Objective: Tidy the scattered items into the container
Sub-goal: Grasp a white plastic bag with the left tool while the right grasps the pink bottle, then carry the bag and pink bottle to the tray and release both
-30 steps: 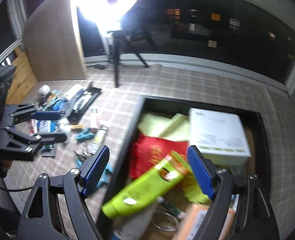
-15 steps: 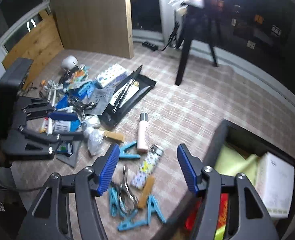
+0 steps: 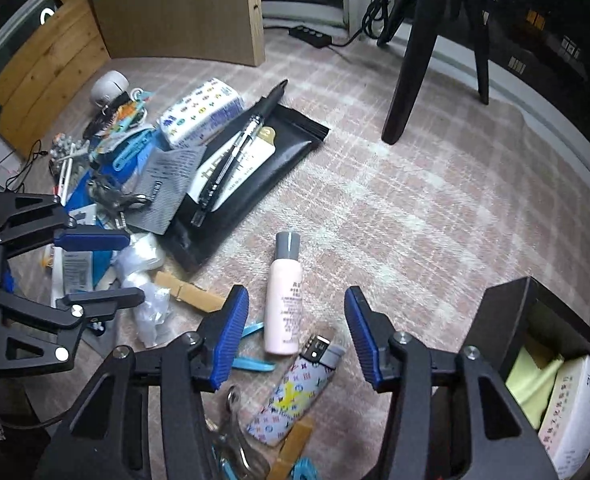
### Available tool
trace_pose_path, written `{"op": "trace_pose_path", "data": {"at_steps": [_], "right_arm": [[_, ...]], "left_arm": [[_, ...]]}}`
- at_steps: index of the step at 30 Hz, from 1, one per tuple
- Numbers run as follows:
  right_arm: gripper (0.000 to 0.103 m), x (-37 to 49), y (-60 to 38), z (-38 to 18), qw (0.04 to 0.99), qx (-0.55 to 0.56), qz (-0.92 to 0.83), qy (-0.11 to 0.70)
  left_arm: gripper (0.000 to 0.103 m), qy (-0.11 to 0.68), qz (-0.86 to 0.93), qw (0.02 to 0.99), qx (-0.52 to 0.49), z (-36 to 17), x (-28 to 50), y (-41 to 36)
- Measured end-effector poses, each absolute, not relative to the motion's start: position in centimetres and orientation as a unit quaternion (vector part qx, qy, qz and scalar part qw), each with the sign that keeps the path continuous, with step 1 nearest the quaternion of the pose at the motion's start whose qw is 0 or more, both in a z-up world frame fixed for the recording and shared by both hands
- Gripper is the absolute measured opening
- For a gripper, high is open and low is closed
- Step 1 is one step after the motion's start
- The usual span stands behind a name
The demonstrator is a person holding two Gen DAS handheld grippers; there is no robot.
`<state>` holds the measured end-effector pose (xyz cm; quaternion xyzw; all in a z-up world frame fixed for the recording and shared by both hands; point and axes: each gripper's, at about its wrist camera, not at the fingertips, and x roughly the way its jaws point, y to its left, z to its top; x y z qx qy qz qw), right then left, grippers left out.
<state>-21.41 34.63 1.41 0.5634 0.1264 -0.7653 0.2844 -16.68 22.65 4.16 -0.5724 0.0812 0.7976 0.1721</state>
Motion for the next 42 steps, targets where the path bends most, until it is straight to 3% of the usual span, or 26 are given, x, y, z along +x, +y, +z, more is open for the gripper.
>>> {"op": "trace_pose_path", "data": {"at_steps": [6, 11, 13, 15, 19, 30, 42], "right_arm": [[0.042, -22.5, 34.1, 0.2, 0.283, 0.574, -0.757, 0.128], [0.038, -22.7, 33.5, -0.1, 0.282, 0.57, -0.759, 0.14], [0.024, -22.8, 33.4, 0.0, 0.277, 0.568, -0.762, 0.141], [0.021, -23.0, 33.6, 0.0, 0.277, 0.571, -0.761, 0.132], [0.02, -22.6, 34.1, 0.7, 0.276, 0.564, -0.769, 0.116], [0.02, -20.5, 37.2, 6.1, 0.281, 0.518, -0.805, 0.062], [0.02, -17.6, 45.4, 12.0, 0.229, 0.472, -0.851, 0.016]], "left_arm": [[0.039, 0.085, 0.794, 0.175, -0.576, 3.9, -17.4, 22.5], [0.025, 0.08, 0.796, 0.17, -0.575, 3.4, -17.8, 22.2], [0.024, 0.075, 0.797, 0.171, -0.574, 3.5, -17.8, 22.1], [0.022, 0.076, 0.799, 0.17, -0.572, 3.7, -17.8, 22.1], [0.014, 0.067, 0.802, 0.171, -0.568, 4.4, -17.4, 22.0], [0.014, 0.055, 0.825, 0.177, -0.534, 8.6, -16.0, 22.0], [0.014, 0.069, 0.838, 0.253, -0.479, 13.9, -15.0, 29.4]]}}
